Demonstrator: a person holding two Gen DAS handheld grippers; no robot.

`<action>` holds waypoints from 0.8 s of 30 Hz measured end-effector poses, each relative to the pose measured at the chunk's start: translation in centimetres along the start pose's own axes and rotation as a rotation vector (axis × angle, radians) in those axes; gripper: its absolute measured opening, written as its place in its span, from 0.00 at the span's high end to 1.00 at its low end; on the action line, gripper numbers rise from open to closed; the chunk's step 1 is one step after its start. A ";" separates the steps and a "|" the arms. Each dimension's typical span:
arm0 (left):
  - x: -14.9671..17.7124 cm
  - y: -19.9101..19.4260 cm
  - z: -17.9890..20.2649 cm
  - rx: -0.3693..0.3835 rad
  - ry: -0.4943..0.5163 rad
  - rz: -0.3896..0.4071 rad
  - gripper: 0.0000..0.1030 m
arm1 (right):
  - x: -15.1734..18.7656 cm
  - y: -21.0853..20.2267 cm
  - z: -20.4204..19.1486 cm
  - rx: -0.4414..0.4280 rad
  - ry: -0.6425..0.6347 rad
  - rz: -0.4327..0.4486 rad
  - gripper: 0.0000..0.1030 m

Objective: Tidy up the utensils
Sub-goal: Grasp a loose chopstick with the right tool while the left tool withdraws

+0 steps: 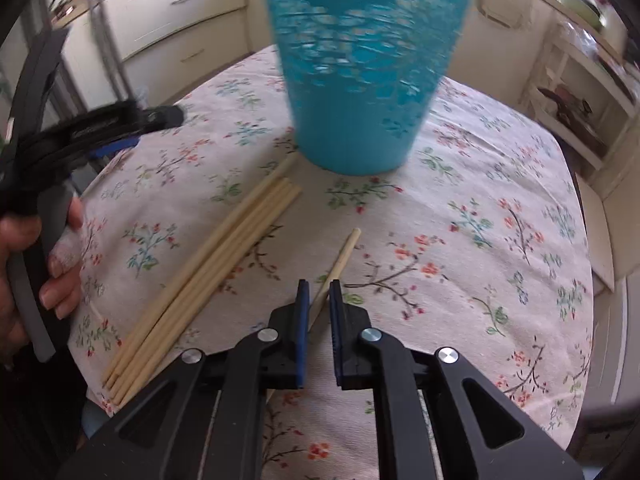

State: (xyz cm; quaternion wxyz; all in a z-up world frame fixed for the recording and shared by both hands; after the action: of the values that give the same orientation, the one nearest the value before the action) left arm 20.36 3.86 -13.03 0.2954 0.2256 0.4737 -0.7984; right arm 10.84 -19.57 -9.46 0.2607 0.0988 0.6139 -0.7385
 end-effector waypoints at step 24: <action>0.2 0.3 -0.3 0.009 -0.043 -0.002 0.19 | -0.3 1.1 2.3 0.034 0.300 -0.014 0.73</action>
State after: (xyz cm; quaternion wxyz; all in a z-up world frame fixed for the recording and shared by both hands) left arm 20.48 3.96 -13.46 0.3037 0.2094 0.4639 -0.8055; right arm 12.02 -21.78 -9.78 0.1592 0.2083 0.6340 -0.7275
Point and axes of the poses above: each gripper's, at about its wrist camera, not at the fingertips, and y roughly the way its jaws point, z to its right, x to its underside, the point moved 1 cm from there along y, roughly the way its jaws point, and after that the axes turned 13 degrees about x, right-handed, at the moved point
